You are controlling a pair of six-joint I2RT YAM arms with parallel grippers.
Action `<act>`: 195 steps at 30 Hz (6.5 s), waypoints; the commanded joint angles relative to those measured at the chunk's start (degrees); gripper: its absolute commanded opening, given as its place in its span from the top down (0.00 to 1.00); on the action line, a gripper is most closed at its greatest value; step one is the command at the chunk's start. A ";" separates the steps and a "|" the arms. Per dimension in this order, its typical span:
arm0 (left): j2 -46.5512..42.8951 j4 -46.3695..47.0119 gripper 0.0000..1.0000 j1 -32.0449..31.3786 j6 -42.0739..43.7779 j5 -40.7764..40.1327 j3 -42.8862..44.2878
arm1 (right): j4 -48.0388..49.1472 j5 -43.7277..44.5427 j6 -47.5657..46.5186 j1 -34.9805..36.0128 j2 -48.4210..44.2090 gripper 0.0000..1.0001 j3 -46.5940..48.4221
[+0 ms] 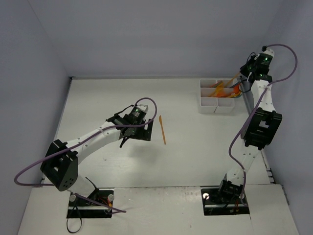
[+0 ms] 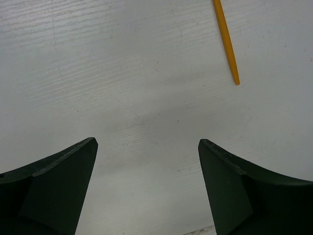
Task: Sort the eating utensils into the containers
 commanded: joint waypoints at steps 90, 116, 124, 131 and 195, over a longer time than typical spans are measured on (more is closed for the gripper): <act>5.54 26.82 1.00 -10.77 12.07 -2.21 6.78 | -10.91 -26.08 5.90 18.64 -58.40 0.35 -50.30; -2.62 28.97 1.00 -13.91 13.27 10.90 12.37 | -10.73 -24.75 6.16 25.87 -51.37 0.39 -43.68; -3.11 31.04 1.00 -14.46 13.12 12.00 12.23 | -10.39 -24.95 6.34 26.04 -51.28 0.57 -43.34; -2.88 31.08 1.00 -14.58 13.21 12.63 12.66 | -10.23 -24.63 6.28 26.22 -51.45 0.89 -43.33; -29.89 -1.38 0.06 18.15 9.31 -10.10 -8.43 | 6.67 -0.12 -3.26 2.96 -6.81 0.46 -3.07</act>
